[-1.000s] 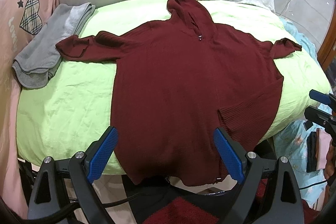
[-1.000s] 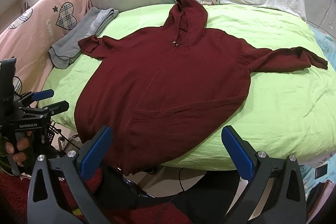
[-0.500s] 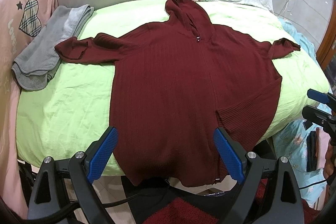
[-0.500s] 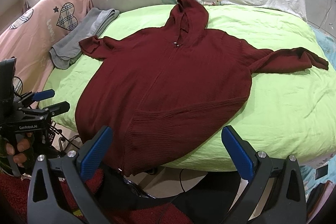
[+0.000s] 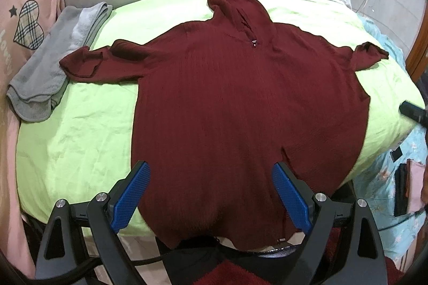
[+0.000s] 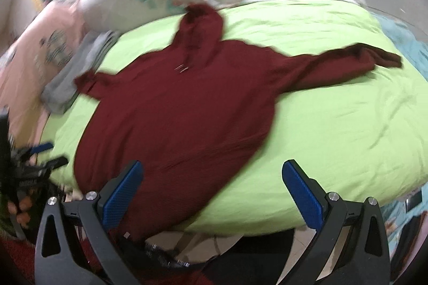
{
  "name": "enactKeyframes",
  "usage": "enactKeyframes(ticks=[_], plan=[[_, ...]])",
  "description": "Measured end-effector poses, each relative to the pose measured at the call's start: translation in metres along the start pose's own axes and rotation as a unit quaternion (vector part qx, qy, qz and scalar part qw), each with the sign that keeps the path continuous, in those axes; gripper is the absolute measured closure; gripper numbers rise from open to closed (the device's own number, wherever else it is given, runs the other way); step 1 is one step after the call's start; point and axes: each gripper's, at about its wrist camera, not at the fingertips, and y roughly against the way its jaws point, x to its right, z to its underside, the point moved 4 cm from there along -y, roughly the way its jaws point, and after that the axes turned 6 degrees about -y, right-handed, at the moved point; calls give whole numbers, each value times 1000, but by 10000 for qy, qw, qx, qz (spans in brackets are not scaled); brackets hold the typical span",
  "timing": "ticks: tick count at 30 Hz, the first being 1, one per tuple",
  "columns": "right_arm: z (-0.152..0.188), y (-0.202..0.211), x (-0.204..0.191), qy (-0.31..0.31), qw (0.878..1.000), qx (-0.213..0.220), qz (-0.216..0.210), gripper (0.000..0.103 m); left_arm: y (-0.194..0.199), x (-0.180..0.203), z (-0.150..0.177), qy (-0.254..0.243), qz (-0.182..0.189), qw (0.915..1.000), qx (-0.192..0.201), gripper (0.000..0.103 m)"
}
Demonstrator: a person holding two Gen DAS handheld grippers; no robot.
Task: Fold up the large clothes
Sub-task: 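Grasp the hoodie sleeve cuff with the right gripper and lift it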
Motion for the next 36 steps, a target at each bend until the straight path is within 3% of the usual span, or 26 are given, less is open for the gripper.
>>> enactKeyframes(ticks=[4,9,14,19,20,24,25,26,27,28,31,36], plan=[[-39,-2,64,-739,9965,334,176,5,-12,2,-12,-10,37,10000,-66,10],[-94,-15,158,-1719,9820,664,409,43,-31,13,-27,-65,144,9996,-228,10],[-149,-56,263,-2712,9553,899,758,62,-47,25,-36,-200,178,9990,-359,10],[-180,-103,358,-3478,9287,653,1109,62,-66,32,-40,-256,194,9978,-580,10],[-183,-110,367,-3467,9295,586,1112,62,-71,32,-42,-266,189,9975,-630,10],[-192,-138,410,-3806,9138,395,1362,63,-88,29,-49,-161,284,9957,-869,10],[-194,-141,414,-3743,9156,389,1417,63,-91,29,-50,-132,308,9954,-899,10],[-195,-143,415,-3666,9174,361,1503,69,-95,28,-52,-100,343,9949,-942,10],[-197,-146,417,-3631,9184,349,1533,90,-98,27,-53,-66,389,9944,-984,10],[-199,-149,419,-3620,9195,331,1497,97,-101,26,-54,-25,426,9940,-1010,10],[-209,-149,403,-3390,9320,459,1201,97,-105,24,-57,37,482,9940,-977,10],[-224,-141,323,-2627,9630,554,243,98,-105,23,-55,99,543,9944,-903,10]])
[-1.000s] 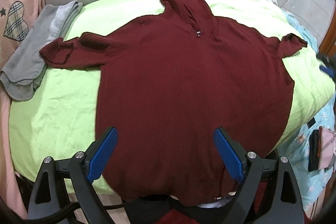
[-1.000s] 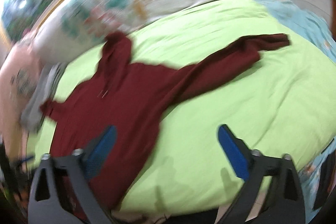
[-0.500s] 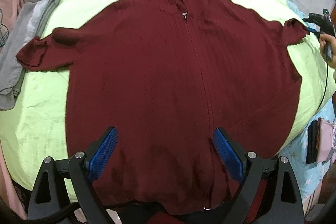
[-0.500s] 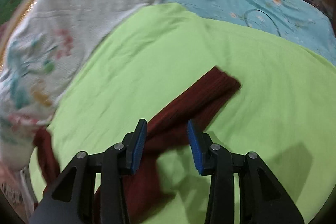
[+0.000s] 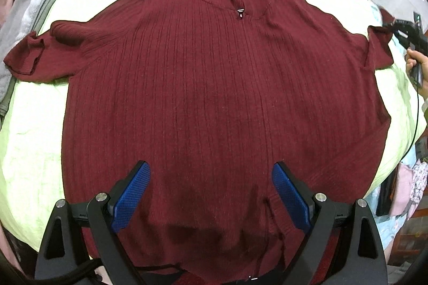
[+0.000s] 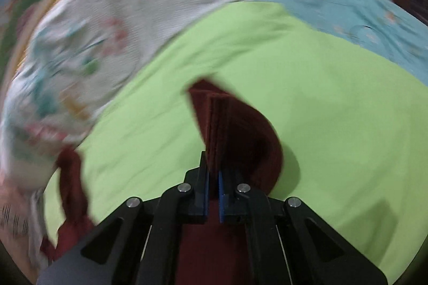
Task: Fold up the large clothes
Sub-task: 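Grasp the hoodie sleeve cuff with the right gripper and lift it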
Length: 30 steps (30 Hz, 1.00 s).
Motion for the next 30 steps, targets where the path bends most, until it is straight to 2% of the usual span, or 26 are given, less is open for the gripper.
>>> enactKeyframes(ticks=[3,5,9,12,15,19,25,28,30], plan=[[32,5,-60,427,9961,-312,-702,98,5,-3,3,79,72,9999,70,10],[60,3,-104,645,9894,-626,-1139,98,7,-6,5,146,89,9998,108,10],[127,-4,-195,1066,9635,-1344,-2056,98,14,-17,10,297,185,9992,201,10],[186,-16,-256,1401,9398,-1910,-2462,98,18,-29,16,454,194,9985,248,10],[242,-33,-306,1677,9195,-2363,-2656,98,19,-41,22,645,243,9973,242,10],[297,-60,-354,1764,9013,-2839,-2754,98,18,-59,25,808,200,9961,285,10],[346,-92,-392,1835,8875,-3204,-2758,98,13,-88,17,1097,226,9931,361,10],[363,-107,-394,1761,8797,-3502,-2690,94,12,-102,7,1248,287,9906,483,10],[367,-109,-393,1728,8781,-3616,-2613,77,12,-111,-2,1324,350,9889,576,10]])
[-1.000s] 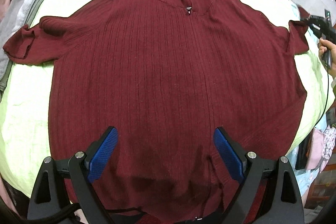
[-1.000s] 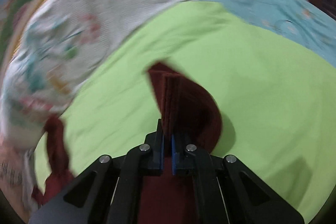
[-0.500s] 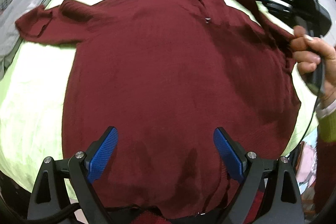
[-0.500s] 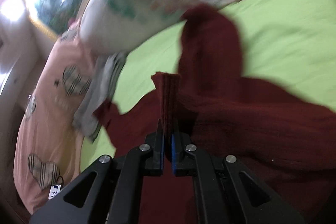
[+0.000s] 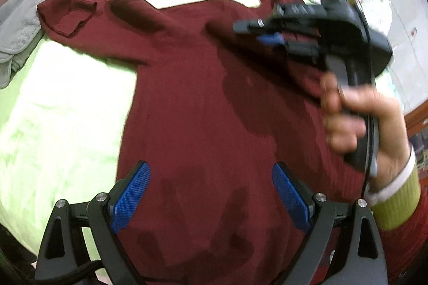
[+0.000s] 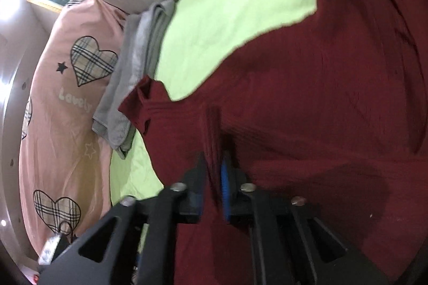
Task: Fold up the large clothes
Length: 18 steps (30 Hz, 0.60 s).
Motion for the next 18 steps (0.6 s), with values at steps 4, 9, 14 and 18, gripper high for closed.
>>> enactKeyframes(ticks=[4,9,14,18], plan=[[11,42,7,-40,9989,456,-32,72,-9,-5,-28,45,255,9994,233,10],[43,119,31,-327,9914,1251,191,72,-45,-1,-73,181,780,9964,289,15],[89,184,58,-643,9803,1797,509,72,-93,3,-111,287,799,9964,-4,39],[110,229,79,-779,9667,2194,1065,71,-99,5,-117,150,877,9960,60,98]])
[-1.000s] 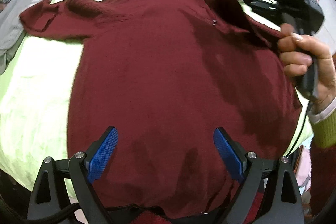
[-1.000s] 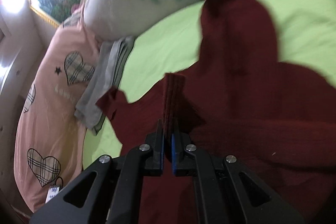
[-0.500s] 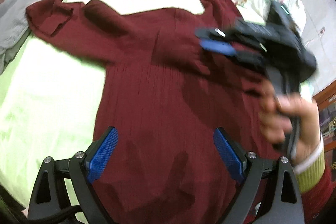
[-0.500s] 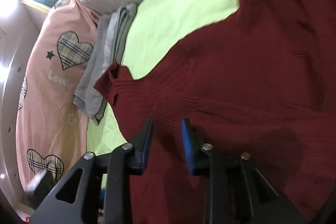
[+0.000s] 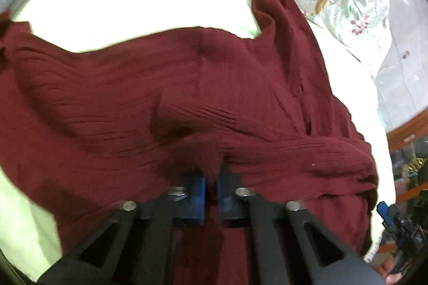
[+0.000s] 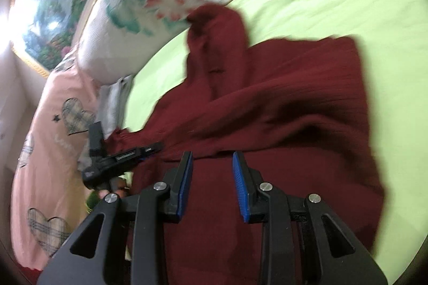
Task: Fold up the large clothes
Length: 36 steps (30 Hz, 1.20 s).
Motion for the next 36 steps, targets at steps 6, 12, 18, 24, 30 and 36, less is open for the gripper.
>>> enactKeyframes(ticks=[6,12,18,24,30,36], plan=[[-30,44,51,-219,9943,632,836,71,43,-14,0,31,-145,9976,683,99],[-57,11,86,-468,9900,281,1300,63,29,-36,10,383,-7,9984,417,99],[-61,-27,91,-337,9937,-205,1053,95,31,-35,11,375,-97,9984,411,99],[-69,-13,101,-59,9909,-255,1318,92,30,-13,13,-87,-134,9991,391,99],[-51,20,57,778,9826,448,1626,80,21,-24,18,56,-41,9998,198,98],[6,6,66,781,9849,-784,1334,80,40,-31,25,87,-136,9994,316,89]])
